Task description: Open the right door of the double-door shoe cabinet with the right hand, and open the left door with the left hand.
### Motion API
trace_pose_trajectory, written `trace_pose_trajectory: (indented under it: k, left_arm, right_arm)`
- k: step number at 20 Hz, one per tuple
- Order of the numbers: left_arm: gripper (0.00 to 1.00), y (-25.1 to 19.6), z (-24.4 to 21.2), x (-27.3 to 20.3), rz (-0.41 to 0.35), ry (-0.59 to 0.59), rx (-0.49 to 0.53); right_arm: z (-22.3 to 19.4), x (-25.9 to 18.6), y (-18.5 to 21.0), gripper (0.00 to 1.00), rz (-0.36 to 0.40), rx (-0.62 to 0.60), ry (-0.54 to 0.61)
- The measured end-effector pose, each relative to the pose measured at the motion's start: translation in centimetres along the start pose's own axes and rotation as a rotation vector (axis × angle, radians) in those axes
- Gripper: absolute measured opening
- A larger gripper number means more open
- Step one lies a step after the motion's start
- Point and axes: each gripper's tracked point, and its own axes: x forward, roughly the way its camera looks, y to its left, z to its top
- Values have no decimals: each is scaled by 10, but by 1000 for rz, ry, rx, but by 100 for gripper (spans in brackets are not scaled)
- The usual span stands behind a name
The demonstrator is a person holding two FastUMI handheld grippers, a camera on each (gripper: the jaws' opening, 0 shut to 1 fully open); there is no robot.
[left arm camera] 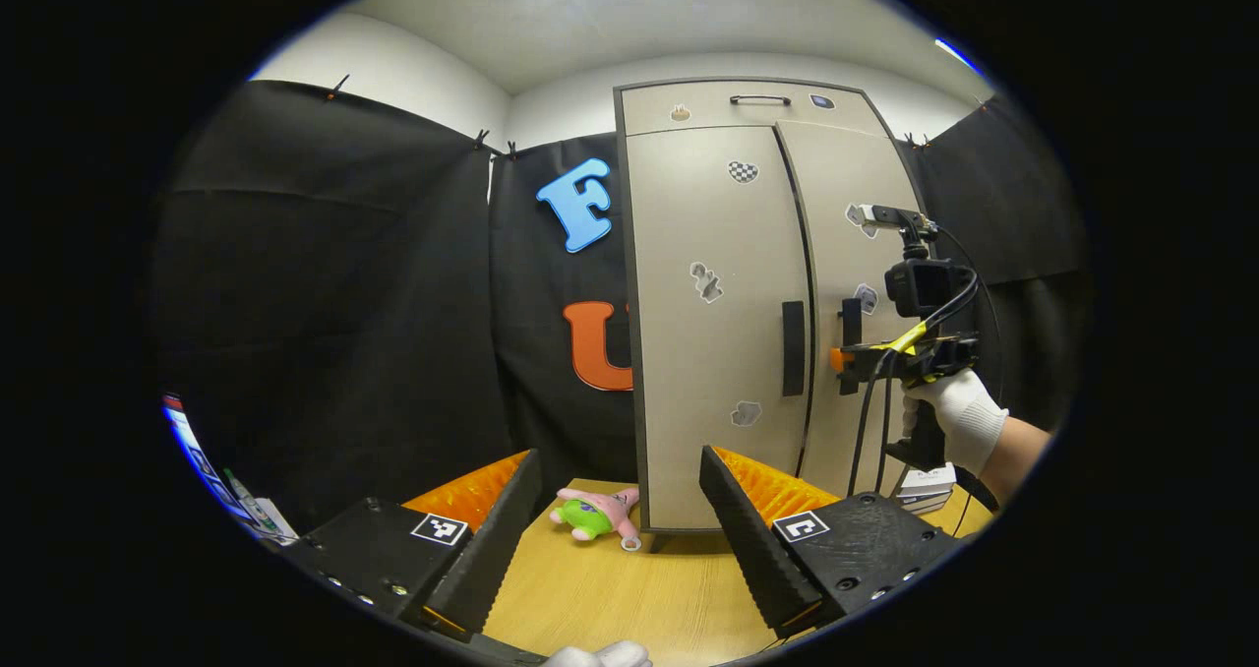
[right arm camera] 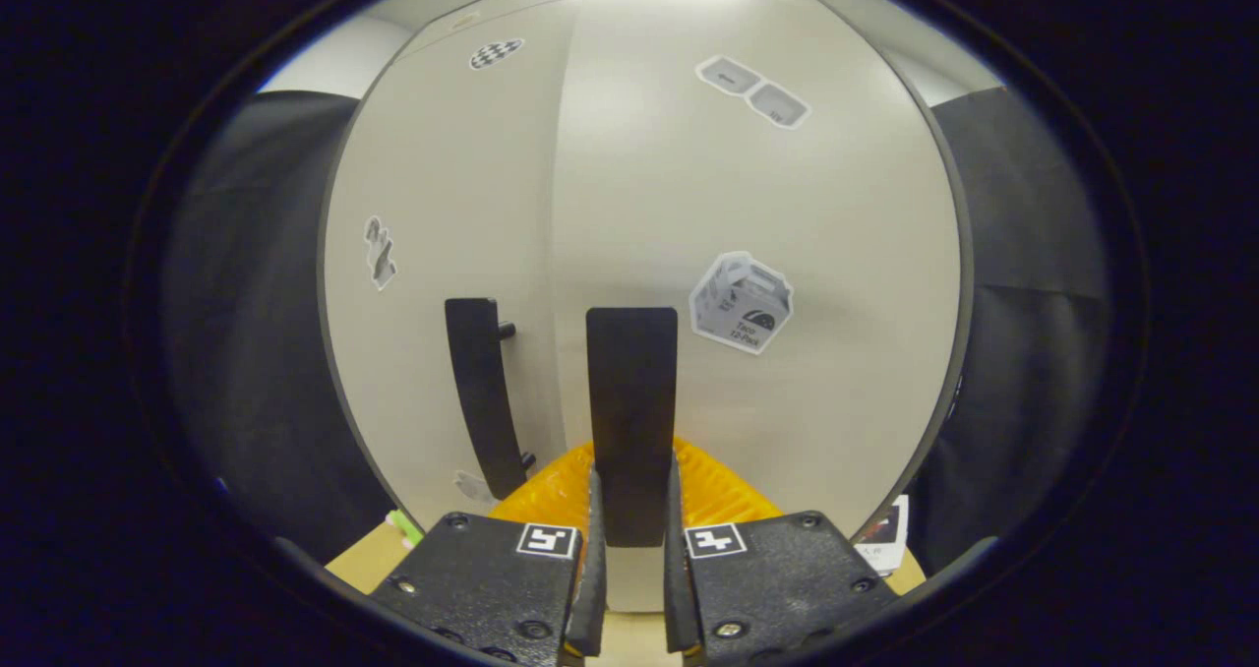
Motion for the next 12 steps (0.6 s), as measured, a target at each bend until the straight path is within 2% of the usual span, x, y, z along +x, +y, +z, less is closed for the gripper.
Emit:
trace_pose_trajectory:
  k: [12]
  left_arm:
    - [97, -48, -4, -8, -94, -2, -4]
  right_arm:
    - [-17, -86, -33, 25, 34, 13, 5]
